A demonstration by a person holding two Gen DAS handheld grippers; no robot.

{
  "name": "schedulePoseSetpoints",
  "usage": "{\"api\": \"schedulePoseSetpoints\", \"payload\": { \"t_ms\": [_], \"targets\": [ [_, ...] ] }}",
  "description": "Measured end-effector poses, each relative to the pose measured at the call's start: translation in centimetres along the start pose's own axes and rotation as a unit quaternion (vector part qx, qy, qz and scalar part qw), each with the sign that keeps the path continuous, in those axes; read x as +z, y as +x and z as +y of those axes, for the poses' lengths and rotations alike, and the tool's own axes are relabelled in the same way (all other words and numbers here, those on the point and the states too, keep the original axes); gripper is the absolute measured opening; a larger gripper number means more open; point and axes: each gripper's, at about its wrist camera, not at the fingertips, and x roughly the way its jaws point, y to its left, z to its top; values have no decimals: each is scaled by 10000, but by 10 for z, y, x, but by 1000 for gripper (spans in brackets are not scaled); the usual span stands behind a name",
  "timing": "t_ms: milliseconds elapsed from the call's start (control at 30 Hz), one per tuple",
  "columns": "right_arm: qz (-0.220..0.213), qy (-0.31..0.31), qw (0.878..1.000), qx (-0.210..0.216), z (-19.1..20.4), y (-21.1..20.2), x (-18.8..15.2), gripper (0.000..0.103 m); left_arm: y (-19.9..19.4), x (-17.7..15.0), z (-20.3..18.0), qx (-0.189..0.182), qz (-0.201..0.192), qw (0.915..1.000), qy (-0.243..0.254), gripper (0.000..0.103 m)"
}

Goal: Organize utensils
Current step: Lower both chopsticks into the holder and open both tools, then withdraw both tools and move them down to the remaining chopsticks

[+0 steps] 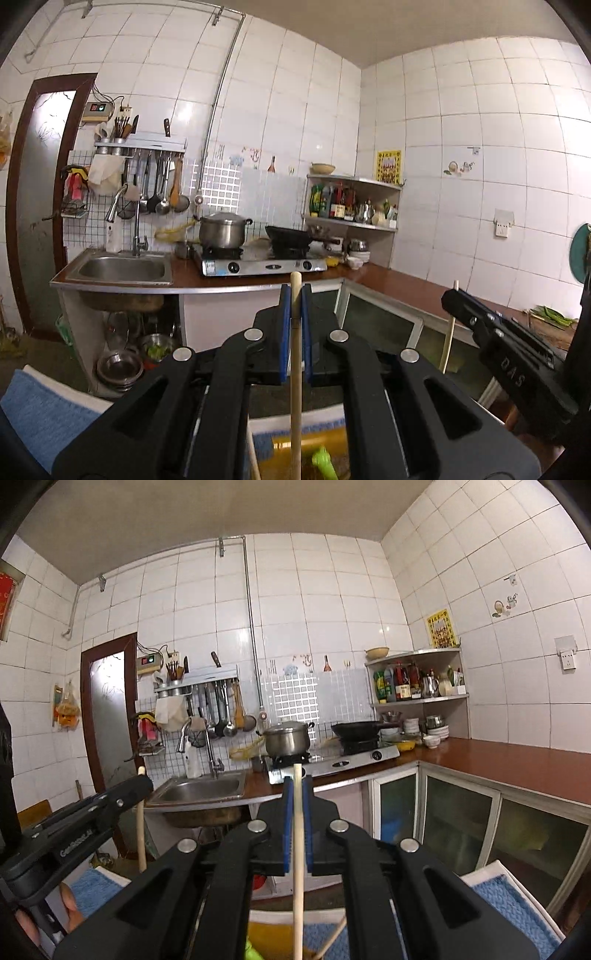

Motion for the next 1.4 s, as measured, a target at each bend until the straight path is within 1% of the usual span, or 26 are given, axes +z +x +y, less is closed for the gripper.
{"api": "schedulePoseSetpoints", "payload": {
  "t_ms": [100,200,333,400,600,933,967,1000,1033,1067,1100,1133,1167,1200,1233,1267,1300,1333,1400],
  "targets": [
    [-56,-54,10000,0,-1,12,-13,5,15,-12,2,24,11,10000,5,4],
    [19,19,10000,64,-5,19,-30,5,30,-33,7,-24,154,9999,-69,4],
    [260,-31,9996,90,-4,26,-56,5,39,-58,15,33,427,9990,-112,4],
    [378,-45,9992,97,-5,25,-67,5,41,-70,16,84,538,9985,-53,4],
    [653,91,9978,76,-15,22,-94,5,40,-94,20,150,828,9965,-14,4],
    [908,158,9956,143,-21,10,-120,6,27,-121,25,283,1345,9905,-43,5],
    [944,178,9952,169,-21,8,-121,6,25,-122,26,292,1390,9899,-45,9],
    [980,199,9948,194,-21,8,-121,7,21,-123,27,312,1442,9890,-58,18],
    [1044,209,9941,225,-21,7,-120,7,19,-123,27,349,1465,9886,-62,25],
    [1125,195,9932,229,-21,8,-120,7,14,-123,28,399,1456,9885,-63,37],
    [1178,181,9926,218,-21,6,-118,7,7,-122,29,477,1416,9888,-50,44],
    [1202,173,9924,205,-21,4,-117,7,3,-121,29,514,1411,9887,-29,47],
    [1230,170,9921,186,-20,1,-116,9,-2,-120,29,551,1419,9883,-3,49],
    [1289,174,9914,168,-21,-2,-115,22,-9,-119,30,613,1442,9877,20,50],
    [1333,176,9908,152,-21,-5,-114,41,-14,-118,30,642,1467,9871,32,52],
    [1332,162,9909,123,-21,-11,-114,46,-19,-117,29,667,1482,9867,43,57],
    [1323,123,9911,87,-21,-16,-113,46,-27,-117,30,746,1491,9860,66,62],
    [1350,53,9908,53,-20,-22,-113,46,-33,-116,30,797,1479,9858,80,64],
    [1450,-31,9894,17,-19,-31,-115,46,-48,-114,32,960,1504,9839,126,79]
  ]
}}
